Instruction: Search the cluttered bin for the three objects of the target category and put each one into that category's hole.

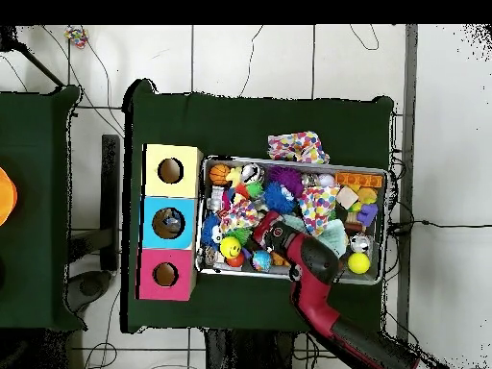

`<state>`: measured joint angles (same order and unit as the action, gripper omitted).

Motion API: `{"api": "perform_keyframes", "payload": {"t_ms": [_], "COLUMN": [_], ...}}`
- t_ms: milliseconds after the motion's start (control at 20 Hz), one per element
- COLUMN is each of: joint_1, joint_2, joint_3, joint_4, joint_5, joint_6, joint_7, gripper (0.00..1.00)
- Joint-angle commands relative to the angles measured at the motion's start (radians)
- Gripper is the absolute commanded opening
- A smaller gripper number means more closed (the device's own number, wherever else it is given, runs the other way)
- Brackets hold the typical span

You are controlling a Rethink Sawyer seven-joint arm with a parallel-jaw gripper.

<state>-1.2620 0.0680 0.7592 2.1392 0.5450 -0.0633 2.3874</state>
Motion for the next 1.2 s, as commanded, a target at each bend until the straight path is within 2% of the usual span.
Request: {"api": "perform_keyframes", "payload": {"t_ms": [50, 300, 350, 400, 550, 650, 700, 850, 900, 1050, 1150, 1200], "joint_1": [0.066, 0.084, 0.099, 0.145, 0.152, 0.178, 0.196, 0.213, 0.224, 0.364, 0.523, 0.612], "joint_2": [0.158, 0.111, 0.084, 0.006, -0.045, -0.116, -0.157, -0.207, -0.225, -0.294, -0.325, -0.335], "joint_3": [0.197, 0.196, 0.188, 0.139, 0.159, 0.137, 0.106, 0.046, 0.007, -0.276, -0.542, -0.671], "joint_4": [0.111, 0.122, 0.121, 0.111, 0.141, 0.151, 0.148, 0.124, 0.106, -0.068, -0.269, -0.359], "joint_5": [0.005, 0.028, 0.033, 0.035, 0.070, 0.080, 0.085, 0.097, 0.095, 0.017, -0.128, -0.212], "joint_6": [0.018, 0.020, 0.022, 0.024, 0.037, 0.052, 0.074, 0.144, 0.177, 0.255, 0.217, 0.150], "joint_7": [0.292, 0.292, 0.289, 0.260, 0.303, 0.299, 0.277, 0.218, 0.178, -0.090, -0.343, -0.447], "gripper": [1.00, 1.00, 1.00, 1.00, 1.00, 1.00, 1.00, 1.00, 1.00, 1.00, 1.00, 1.00]}}
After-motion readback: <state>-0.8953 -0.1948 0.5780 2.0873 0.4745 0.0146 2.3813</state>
